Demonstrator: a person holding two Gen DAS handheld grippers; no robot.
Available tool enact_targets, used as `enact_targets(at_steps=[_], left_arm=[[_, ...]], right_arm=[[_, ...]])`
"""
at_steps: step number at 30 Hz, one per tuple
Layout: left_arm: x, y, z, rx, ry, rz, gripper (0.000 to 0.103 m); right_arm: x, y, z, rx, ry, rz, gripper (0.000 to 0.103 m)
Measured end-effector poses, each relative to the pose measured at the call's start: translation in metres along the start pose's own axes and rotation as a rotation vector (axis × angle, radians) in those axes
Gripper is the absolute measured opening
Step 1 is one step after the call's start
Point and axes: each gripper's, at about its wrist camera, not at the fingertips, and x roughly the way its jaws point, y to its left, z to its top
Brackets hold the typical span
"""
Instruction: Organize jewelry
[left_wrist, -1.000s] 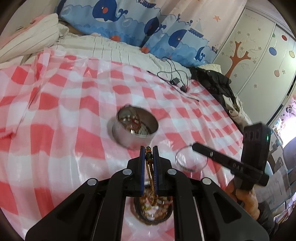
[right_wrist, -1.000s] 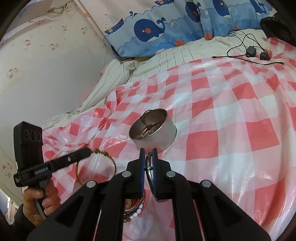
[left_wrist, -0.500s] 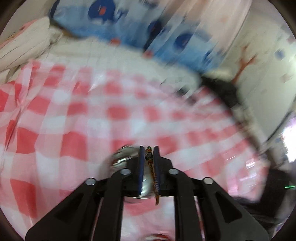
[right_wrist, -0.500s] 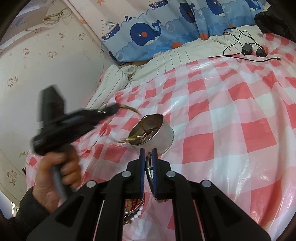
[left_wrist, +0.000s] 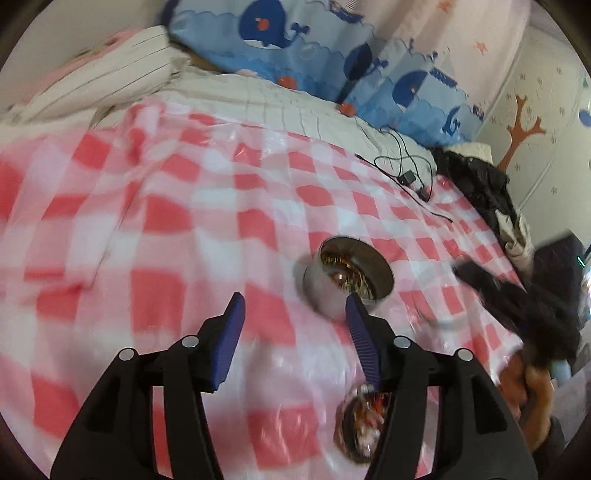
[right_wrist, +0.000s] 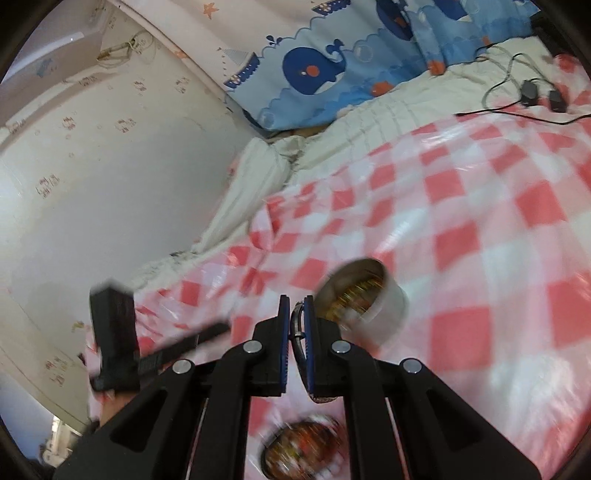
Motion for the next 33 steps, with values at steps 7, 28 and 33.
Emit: enact_targets(at_steps=[7,28,33], left_arm=[[0.003,0.009,-0.016,-0.035,0.028,-0.010,0.058],[0.006,-0.033,-0.081,0.054,0.121,-0.029,0.065],[0.020,-0.033,-0.079,0.026,0.142,-0.075,0.065]], right_arm=[[0.046,-0.028,0.020,0.077,0.031,-0.147,0.035],[-0.053,-0.039,-0.130,0.084,0.091,-0.295,0.048],[-0.051,-0.036,-0.131,0.057,0.091,-0.317,0.050]])
